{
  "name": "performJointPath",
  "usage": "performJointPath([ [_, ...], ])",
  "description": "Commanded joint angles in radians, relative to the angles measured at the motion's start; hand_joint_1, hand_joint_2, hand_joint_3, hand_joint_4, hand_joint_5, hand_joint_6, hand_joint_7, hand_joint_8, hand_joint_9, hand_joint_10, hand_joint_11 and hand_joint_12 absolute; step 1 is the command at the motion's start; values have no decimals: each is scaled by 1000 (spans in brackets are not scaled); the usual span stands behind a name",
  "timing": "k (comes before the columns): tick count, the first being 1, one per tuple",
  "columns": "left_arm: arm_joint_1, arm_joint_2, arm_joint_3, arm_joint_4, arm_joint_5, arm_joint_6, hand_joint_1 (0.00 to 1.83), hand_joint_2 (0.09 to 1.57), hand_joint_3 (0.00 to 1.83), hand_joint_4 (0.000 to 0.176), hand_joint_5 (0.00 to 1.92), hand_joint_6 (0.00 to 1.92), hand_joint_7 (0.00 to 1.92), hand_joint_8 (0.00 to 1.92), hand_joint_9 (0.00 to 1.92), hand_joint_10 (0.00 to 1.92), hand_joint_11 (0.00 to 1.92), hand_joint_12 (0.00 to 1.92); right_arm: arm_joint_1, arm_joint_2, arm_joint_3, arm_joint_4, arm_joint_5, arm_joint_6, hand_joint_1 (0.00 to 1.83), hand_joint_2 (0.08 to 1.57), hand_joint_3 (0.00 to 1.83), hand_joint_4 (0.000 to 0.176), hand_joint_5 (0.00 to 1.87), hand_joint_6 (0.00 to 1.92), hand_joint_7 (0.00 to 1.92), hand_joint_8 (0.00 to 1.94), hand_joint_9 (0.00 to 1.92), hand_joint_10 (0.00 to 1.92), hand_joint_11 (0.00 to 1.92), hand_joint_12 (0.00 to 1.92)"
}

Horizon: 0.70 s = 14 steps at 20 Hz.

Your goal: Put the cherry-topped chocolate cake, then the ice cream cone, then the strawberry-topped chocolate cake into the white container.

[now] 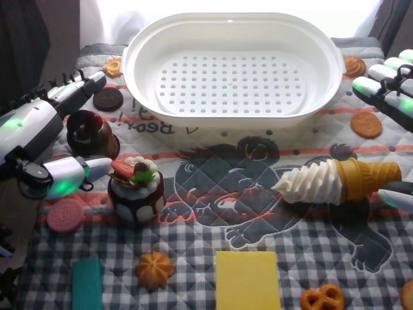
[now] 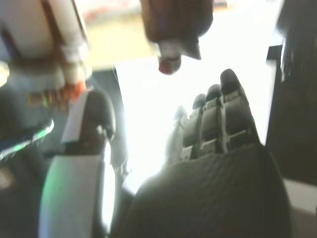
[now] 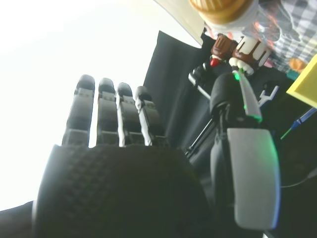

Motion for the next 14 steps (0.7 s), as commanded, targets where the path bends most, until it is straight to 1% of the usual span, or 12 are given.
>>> performJointPath([
  [1,-15,-7,21,8,-75,-1,923,1174,0,67,69,2,0,0,0,0,0,384,6,2,0,-12,126,4,535,1192,4,0,0,0,0,0,0,0,26,13],
  [3,-23,-27,50,-19,-43,-1,987,1163,0,62,72,3,0,0,0,0,0,615,4,2,0,-12,126,5,557,1205,7,0,0,0,0,0,0,0,45,30],
  [4,-25,-36,64,-35,-30,-1,1035,1169,0,48,125,7,9,1,29,7,0,740,3,1,0,-12,126,8,579,1207,0,0,0,0,0,0,0,0,8,523],
  [5,-26,-45,75,-44,-18,-1,1086,1161,0,20,201,12,99,16,155,43,0,991,2,1,0,-12,126,9,593,1195,0,0,0,0,0,0,0,0,1,829],
  [6,-28,-53,85,-50,-5,-1,1192,1171,1,0,379,32,421,69,379,453,43,1493,1,0,0,-12,126,11,589,1194,0,0,0,0,0,0,1,1,0,955],
  [7,-30,-61,97,-59,10,-1,1237,1178,1,0,512,25,646,108,502,749,197,1641,0,0,0,-12,126,13,593,1195,0,0,0,0,0,0,7,4,0,1031],
  [8,-32,-70,111,-71,24,-1,1310,1188,2,0,671,43,769,1049,637,1004,331,1719,-1,-1,0,-11,127,14,583,1193,0,0,0,0,0,0,3,2,0,1048],
  [9,-34,-78,123,-82,36,-1,1249,1200,2,0,714,906,878,1274,725,1240,536,1826,-2,-2,0,-11,128,14,567,1195,0,0,0,0,0,0,0,0,0,1050],
  [10,-34,-82,130,-89,43,-1,1201,1210,2,0,776,1095,821,1384,668,1275,502,1813,-3,-2,0,-11,129,15,566,1196,0,0,0,0,0,0,0,0,0,1051],
  [11,-34,-84,130,-91,40,-1,1185,1214,1,0,800,1135,787,1420,609,1288,426,1806,-4,-2,0,-10,130,16,582,1196,0,0,0,0,0,0,0,0,0,1052],
  [13,-37,-83,126,-89,26,-1,1334,1212,0,0,784,1084,775,1374,723,1563,455,1797,-7,-2,0,-7,131,16,582,1204,2,0,0,0,0,0,0,0,0,993],
  [14,-39,-79,121,-86,13,-1,1215,1208,0,0,829,1095,772,1421,592,1367,370,1807,-9,-2,0,-7,131,17,573,1206,2,0,0,0,0,0,0,0,0,909],
])
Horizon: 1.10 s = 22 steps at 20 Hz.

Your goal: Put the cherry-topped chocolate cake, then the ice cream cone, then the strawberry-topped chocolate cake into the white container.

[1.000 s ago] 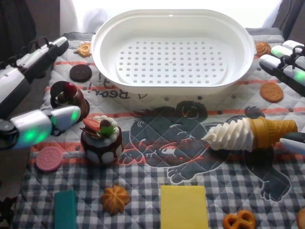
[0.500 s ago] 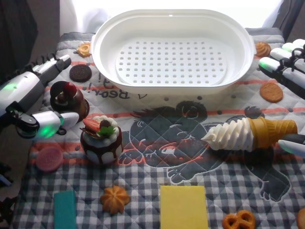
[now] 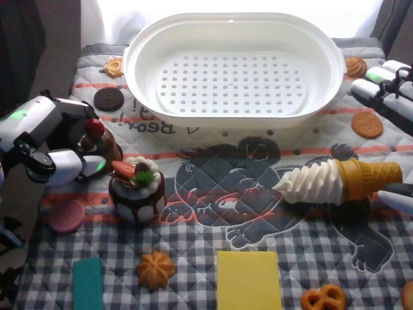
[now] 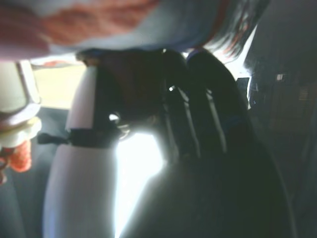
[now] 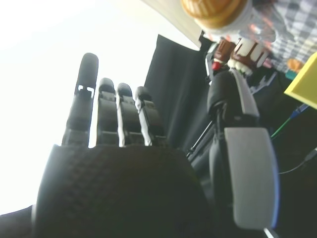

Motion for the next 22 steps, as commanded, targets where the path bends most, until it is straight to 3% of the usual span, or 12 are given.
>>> performJointPath([
  [1,-8,12,-10,32,-97,-1,1201,1204,0,0,849,1058,776,1447,601,1332,410,1796,5,3,1,-5,123,3,564,1214,2,0,0,0,0,0,0,0,0,720],
  [2,-10,23,-23,40,-121,-1,1193,1206,1,0,841,1078,779,1443,593,1334,388,1807,4,3,1,-5,124,4,568,1214,1,0,0,0,0,0,0,0,0,511],
  [3,-13,36,-38,51,-145,-1,1307,1211,0,0,797,1108,774,1361,699,1515,441,1757,4,3,1,-4,124,5,556,1217,1,0,0,0,0,0,0,0,0,206],
  [6,-36,80,-92,108,-239,-1,1352,1188,0,0,776,1252,822,1222,781,1387,559,1488,3,3,0,-4,125,5,554,1217,1,0,0,0,0,0,0,0,0,25],
  [10,-121,88,-100,176,-246,-1,1355,1174,0,0,840,1199,838,1181,782,1358,609,1439,2,3,0,-1,125,5,562,1217,1,0,0,0,0,0,0,0,21,19],
  [12,-159,80,-87,190,-227,-1,1348,1190,2,0,844,1202,788,1252,731,1432,568,1560,2,3,0,-1,125,5,525,1228,5,0,0,0,0,0,0,0,0,14],
  [13,-199,64,-66,206,-195,-1,1226,1203,1,0,899,1187,712,1331,550,1262,373,1700,2,3,0,-1,125,5,552,1221,1,0,0,0,0,0,0,0,0,0],
  [14,-221,55,-55,214,-175,-1,1226,1203,1,0,899,1187,712,1331,550,1262,373,1700,2,2,0,-1,125,5,552,1221,1,0,0,0,0,0,0,0,0,0],
  [15,-266,32,-25,223,-129,-1,1204,1205,0,0,911,1191,697,1336,516,1160,283,1716,2,1,2,-1,125,5,571,1217,0,12,0,0,0,0,0,0,0,0],
  [18,-364,-41,61,228,-16,0,1197,1229,1,0,902,1199,611,1432,426,1186,255,1781,2,1,7,-1,124,5,554,1222,1,0,0,0,0,0,0,0,0,0],
  [20,-396,-94,131,196,54,2,1175,1229,0,0,871,1196,660,1483,426,1516,298,1915,-4,1,9,0,124,5,495,1233,6,0,0,0,0,0,0,0,0,0],
  [22,-420,-141,195,152,117,21,1178,1212,0,0,880,1185,714,1388,535,1360,375,1843,-8,1,13,0,124,6,490,1241,7,0,0,0,0,0,0,0,4,2],
])
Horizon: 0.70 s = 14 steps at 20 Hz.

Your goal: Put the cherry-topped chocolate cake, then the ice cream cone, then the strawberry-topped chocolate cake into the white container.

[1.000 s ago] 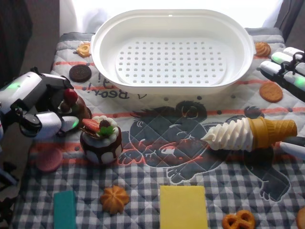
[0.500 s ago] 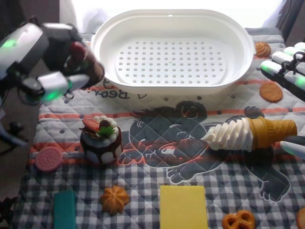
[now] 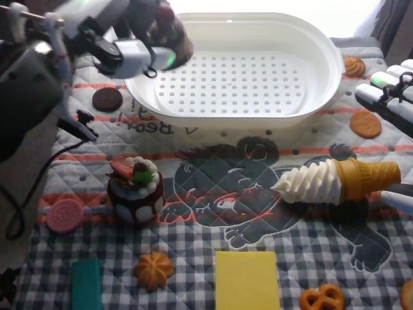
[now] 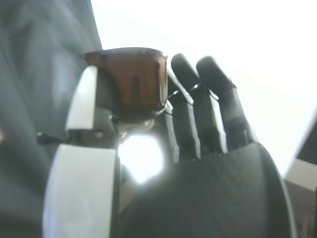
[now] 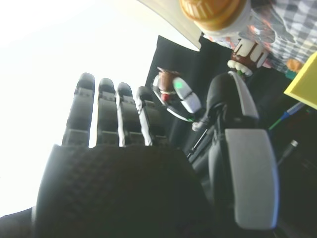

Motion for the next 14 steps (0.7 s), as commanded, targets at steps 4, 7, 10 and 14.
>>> performJointPath([
  [4,-48,-70,92,-96,9,139,1186,1240,2,0,684,1292,804,1409,567,1238,308,1789,1,2,5,-8,126,9,455,1239,3,0,0,0,0,0,0,0,24,18],
  [7,-36,-105,132,-127,44,140,1079,1126,0,0,318,620,328,584,198,952,39,1674,0,-2,9,-8,126,17,525,1244,2,7,0,0,0,0,0,0,0,0],
  [10,-30,-111,141,-135,56,140,781,1031,0,117,94,45,8,3,0,15,0,52,-1,-2,9,-8,126,19,517,1236,0,11,0,0,0,0,0,0,23,11],
  [14,-25,-101,127,-132,48,140,693,974,0,158,18,4,0,0,0,0,0,0,-1,-2,9,-8,126,25,491,1233,0,29,0,0,0,0,0,0,27,18],
])
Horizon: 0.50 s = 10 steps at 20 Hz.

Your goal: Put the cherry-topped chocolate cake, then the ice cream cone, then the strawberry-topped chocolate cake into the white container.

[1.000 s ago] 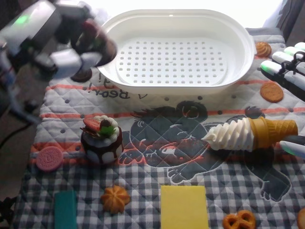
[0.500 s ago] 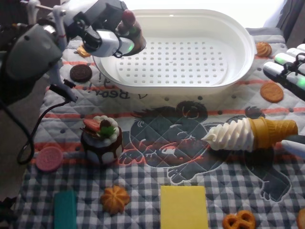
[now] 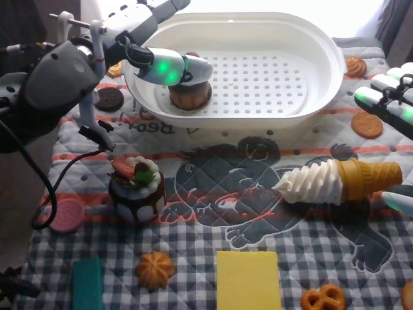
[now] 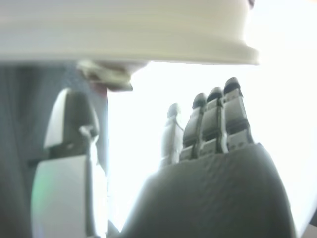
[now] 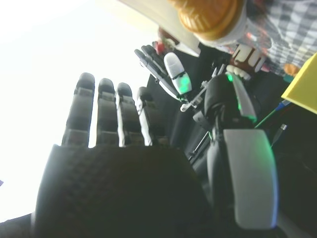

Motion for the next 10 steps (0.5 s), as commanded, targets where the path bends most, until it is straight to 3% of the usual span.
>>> performJointPath([
  [1,-3,19,-11,31,-101,-5,675,971,0,172,7,0,0,0,0,0,0,0,7,2,3,-6,127,4,488,1233,0,24,0,0,0,0,0,0,56,36],
  [2,-1,25,-21,37,-112,-5,682,980,0,175,0,0,0,0,0,0,0,0,7,2,3,-7,127,8,514,1213,7,4,0,0,0,0,0,0,1,581],
  [3,2,40,-41,47,-130,-5,723,1000,0,131,0,0,0,0,0,0,0,0,7,3,5,-9,127,23,544,1222,3,9,0,0,0,0,0,0,0,549],
  [4,6,56,-67,65,-152,-9,723,1000,0,131,0,0,0,0,0,0,0,0,7,3,10,-15,126,46,544,1222,3,9,0,0,0,0,0,0,0,549],
  [5,11,81,-95,109,-173,-53,713,1017,0,153,0,0,0,0,0,0,0,0,-2,3,18,-21,126,74,555,1214,0,23,0,0,0,0,0,0,0,463],
  [6,14,98,-109,156,-182,-114,713,1017,0,153,0,0,0,0,0,0,0,0,-3,3,21,-23,122,81,555,1214,0,23,0,0,0,0,0,0,0,463],
  [7,20,111,-120,193,-196,-175,755,1034,5,154,0,0,0,0,0,0,0,0,-3,2,22,-24,117,81,557,1225,1,0,0,0,0,0,3,1,0,586],
  [8,34,141,-145,246,-231,-262,793,1074,22,143,0,0,0,0,0,0,0,0,-3,-4,27,-33,106,88,597,1229,1,10,0,0,0,0,0,0,0,745],
  [9,46,164,-168,284,-264,-321,786,1105,32,154,1,0,0,0,0,0,0,0,-3,-13,34,-42,95,103,594,1235,1,14,0,0,0,0,0,0,0,903],
  [10,63,192,-197,321,-307,-366,761,1127,37,158,10,4,0,0,0,0,2,1,-1,-24,44,-50,82,122,578,1230,0,42,0,0,0,0,24,11,0,1062],
])
